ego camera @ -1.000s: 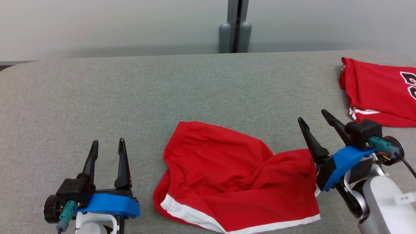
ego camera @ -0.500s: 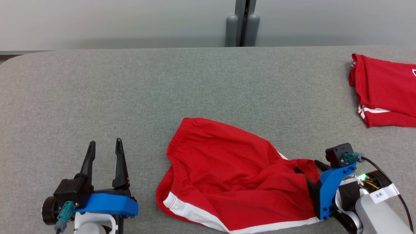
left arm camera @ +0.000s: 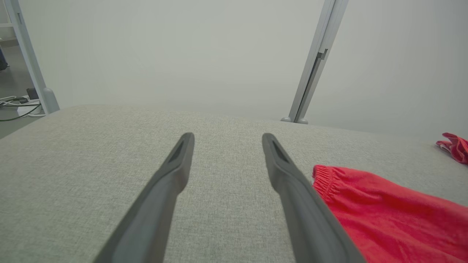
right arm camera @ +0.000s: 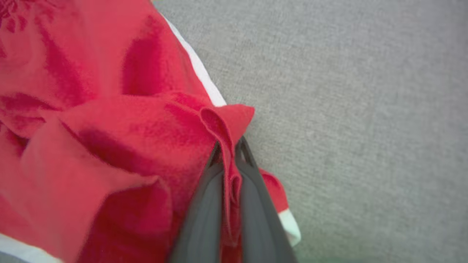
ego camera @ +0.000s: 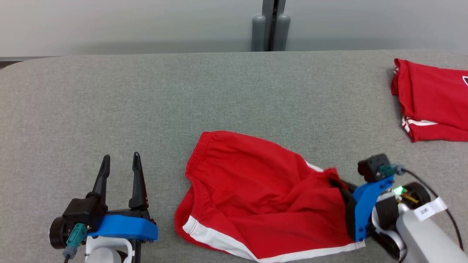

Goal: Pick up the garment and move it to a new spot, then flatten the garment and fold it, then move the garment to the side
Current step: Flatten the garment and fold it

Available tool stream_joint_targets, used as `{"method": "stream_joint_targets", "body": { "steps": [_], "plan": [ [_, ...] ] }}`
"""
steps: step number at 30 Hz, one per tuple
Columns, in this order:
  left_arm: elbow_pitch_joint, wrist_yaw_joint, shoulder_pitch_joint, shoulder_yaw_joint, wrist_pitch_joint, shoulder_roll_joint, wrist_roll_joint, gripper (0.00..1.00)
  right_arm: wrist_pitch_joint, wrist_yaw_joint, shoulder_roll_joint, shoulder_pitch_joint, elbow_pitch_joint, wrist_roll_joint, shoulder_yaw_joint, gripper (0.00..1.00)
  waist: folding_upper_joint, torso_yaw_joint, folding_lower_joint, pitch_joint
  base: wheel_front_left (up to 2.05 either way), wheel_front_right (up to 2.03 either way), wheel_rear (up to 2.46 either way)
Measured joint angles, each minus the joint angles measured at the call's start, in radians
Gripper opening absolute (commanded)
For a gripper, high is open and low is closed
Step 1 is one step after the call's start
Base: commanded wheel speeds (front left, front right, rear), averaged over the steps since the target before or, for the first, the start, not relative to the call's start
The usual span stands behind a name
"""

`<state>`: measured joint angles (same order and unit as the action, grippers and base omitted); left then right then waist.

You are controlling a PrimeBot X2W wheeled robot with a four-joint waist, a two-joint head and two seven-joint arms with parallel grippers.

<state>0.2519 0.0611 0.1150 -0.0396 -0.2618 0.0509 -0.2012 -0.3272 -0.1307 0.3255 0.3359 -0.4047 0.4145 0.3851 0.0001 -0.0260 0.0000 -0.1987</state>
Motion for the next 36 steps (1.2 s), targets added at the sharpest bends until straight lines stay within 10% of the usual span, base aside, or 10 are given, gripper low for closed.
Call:
{"method": "stream_joint_targets", "body": {
  "steps": [22, 23, 24, 36],
  "plan": [
    [0.000, -0.008, 0.051, -0.049, 0.000, 0.000, -0.028, 1.00, 0.382, 0.000, -0.007, 0.539, -0.374, -0.113, -0.047, 0.00, 0.0000, -0.103, 0.0001, -0.052, 0.00, 0.00, 0.00],
    [0.001, -0.008, 0.052, -0.050, 0.000, 0.000, -0.028, 1.00, 0.383, 0.000, -0.013, 0.549, -0.411, -0.113, -0.039, 0.64, 0.0000, -0.105, 0.0001, -0.054, 0.00, 0.00, 0.00],
    [0.003, -0.008, 0.053, -0.052, 0.000, 0.000, -0.028, 1.00, 0.389, 0.000, -0.017, 0.558, -0.446, -0.113, -0.031, 1.00, 0.0000, -0.107, 0.0001, -0.057, 0.00, 0.00, 0.00],
    [0.024, -0.002, 0.031, -0.025, 0.000, 0.000, -0.003, 1.00, 0.581, 0.000, -0.035, 0.528, -0.516, -0.025, -0.005, 1.00, 0.0000, -0.052, -0.0001, -0.015, 0.00, 0.00, 0.00]
  ]
}}
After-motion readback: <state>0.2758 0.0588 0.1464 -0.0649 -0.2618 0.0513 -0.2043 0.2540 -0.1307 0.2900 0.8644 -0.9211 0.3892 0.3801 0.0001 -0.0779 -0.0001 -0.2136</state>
